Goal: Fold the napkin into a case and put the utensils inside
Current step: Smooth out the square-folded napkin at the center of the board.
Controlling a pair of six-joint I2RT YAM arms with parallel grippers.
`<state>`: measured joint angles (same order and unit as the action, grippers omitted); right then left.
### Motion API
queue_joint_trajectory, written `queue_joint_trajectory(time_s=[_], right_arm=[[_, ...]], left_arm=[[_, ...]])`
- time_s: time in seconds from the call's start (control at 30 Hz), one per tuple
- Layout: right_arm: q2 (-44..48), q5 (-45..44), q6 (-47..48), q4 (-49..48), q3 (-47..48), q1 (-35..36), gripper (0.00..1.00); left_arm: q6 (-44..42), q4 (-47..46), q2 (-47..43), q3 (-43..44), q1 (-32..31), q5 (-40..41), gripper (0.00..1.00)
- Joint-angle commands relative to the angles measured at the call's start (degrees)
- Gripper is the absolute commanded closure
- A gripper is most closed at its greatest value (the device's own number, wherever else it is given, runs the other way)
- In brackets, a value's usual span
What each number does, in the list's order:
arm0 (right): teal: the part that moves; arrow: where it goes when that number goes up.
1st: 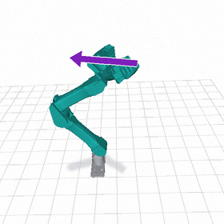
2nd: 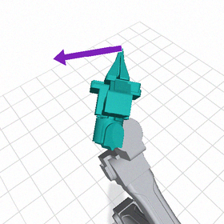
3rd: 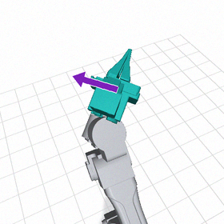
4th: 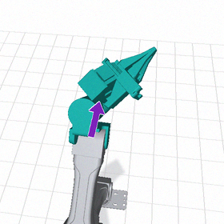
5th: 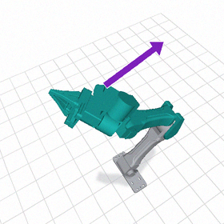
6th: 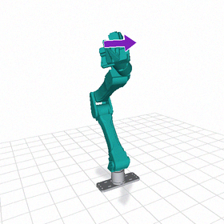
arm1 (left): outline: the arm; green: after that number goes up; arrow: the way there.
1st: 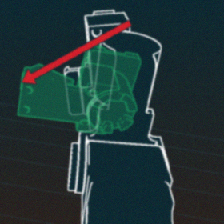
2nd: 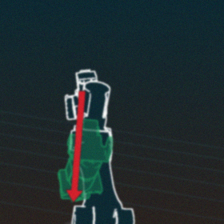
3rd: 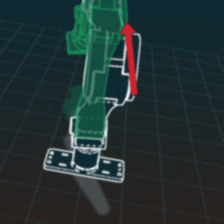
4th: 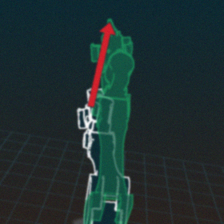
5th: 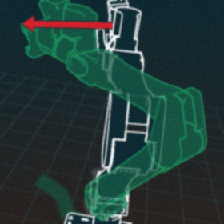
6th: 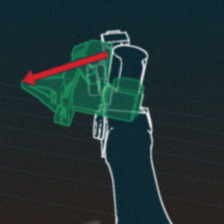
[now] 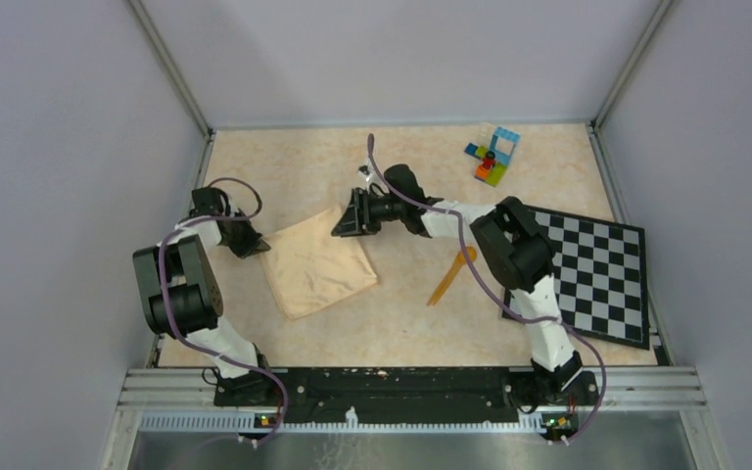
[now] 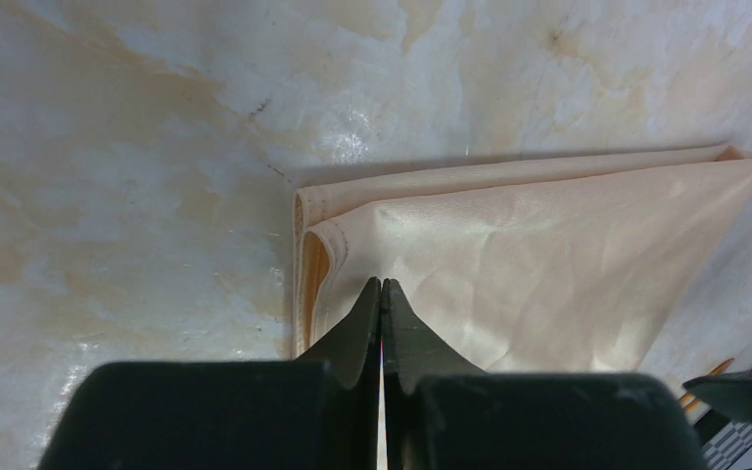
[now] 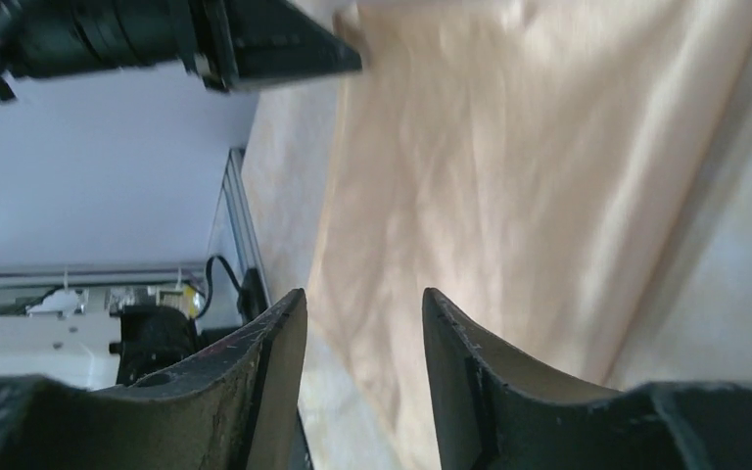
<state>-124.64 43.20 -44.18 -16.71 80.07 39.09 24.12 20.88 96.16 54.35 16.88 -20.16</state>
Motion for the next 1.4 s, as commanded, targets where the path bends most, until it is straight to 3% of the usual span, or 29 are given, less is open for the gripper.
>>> queue_joint_trajectory(time_s=[0.0,0.2,0.33,0.53,0.93,1.1,1.2,1.3,1.37], right_arm=[[-6.7,-1.7,-2.6,-4.7,10.0,-0.2,0.52],[-16.0,-2.0,-5.5,-6.1,22.7,-0.1,0.44],[-22.0,-2.9,-5.5,-3.4,30.2,-0.1,0.31],[-26.7,-6.9,-3.9,1.6,36.3,-0.6,0.30],[-28.8,-16.7,-8.1,15.0,36.8,-5.3,0.32],[-30.4,-16.8,-9.4,16.6,39.5,-7.8,0.32],[-30.4,-11.5,-5.2,19.6,43.6,-9.2,0.32],[-26.5,-8.9,5.6,31.1,48.3,-9.3,0.32],[-18.9,-8.7,10.5,33.3,42.4,-9.3,0.31]], left_arm=[[-1.0,-1.5,0.7,2.0,1.5,-1.2,1.00],[-2.3,-1.9,1.9,1.7,3.3,-0.1,1.00],[-2.1,-2.3,4.1,1.3,4.6,0.4,1.00],[-0.8,-1.2,6.0,1.4,5.1,2.7,1.00],[-1.0,0.5,6.9,1.6,5.2,6.2,1.00],[-1.8,0.4,7.0,1.8,5.2,5.8,1.00],[-2.4,0.0,6.9,1.8,5.2,4.4,1.00],[-3.5,0.6,5.8,2.5,4.7,3.1,1.00],[-3.9,0.9,3.3,2.8,3.9,2.7,0.95]])
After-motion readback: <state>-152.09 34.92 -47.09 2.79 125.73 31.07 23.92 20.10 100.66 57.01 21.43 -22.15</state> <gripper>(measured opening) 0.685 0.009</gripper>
